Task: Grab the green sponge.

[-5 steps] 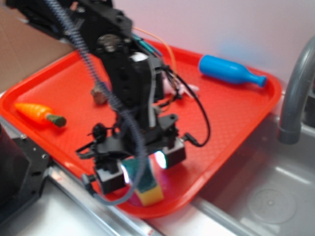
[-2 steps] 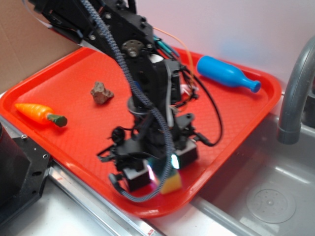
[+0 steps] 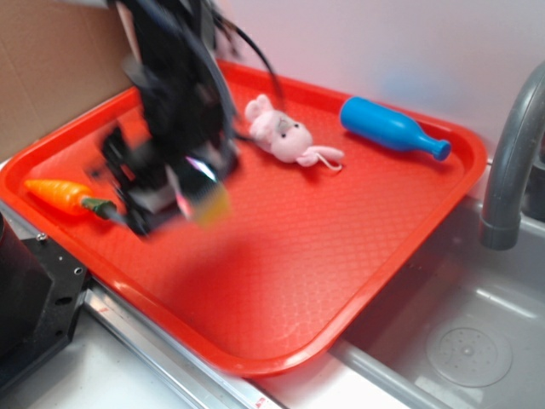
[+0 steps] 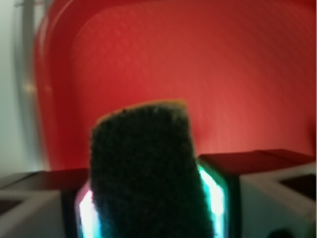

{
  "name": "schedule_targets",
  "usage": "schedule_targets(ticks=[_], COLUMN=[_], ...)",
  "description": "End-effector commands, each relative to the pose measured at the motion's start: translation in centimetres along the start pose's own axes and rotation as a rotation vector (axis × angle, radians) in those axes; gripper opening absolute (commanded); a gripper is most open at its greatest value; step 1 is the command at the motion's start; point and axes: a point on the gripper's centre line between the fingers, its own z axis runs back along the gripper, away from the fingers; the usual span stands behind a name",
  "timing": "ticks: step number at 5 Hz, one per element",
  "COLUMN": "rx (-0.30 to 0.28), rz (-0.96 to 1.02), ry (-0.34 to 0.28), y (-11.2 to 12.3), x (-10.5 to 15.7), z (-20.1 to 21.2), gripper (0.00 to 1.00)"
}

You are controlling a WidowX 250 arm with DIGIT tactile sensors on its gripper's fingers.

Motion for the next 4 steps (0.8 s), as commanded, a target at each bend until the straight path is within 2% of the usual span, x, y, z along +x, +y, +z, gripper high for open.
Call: schedule_targets(ticks=[1, 2, 3, 4], rx=[0.043, 0.084, 0.026, 0.009], rz=[0.482, 0.733, 0.980, 1.164], ry=[-0.016, 0.075, -0.044, -0.016], y=[-2.8, -0.9, 1.0, 2.7], x=[-9.8, -10.0, -5.7, -3.7], z=[3.9, 6.3, 8.5, 9.1], gripper=[0.00, 0.00, 0.00, 0.00])
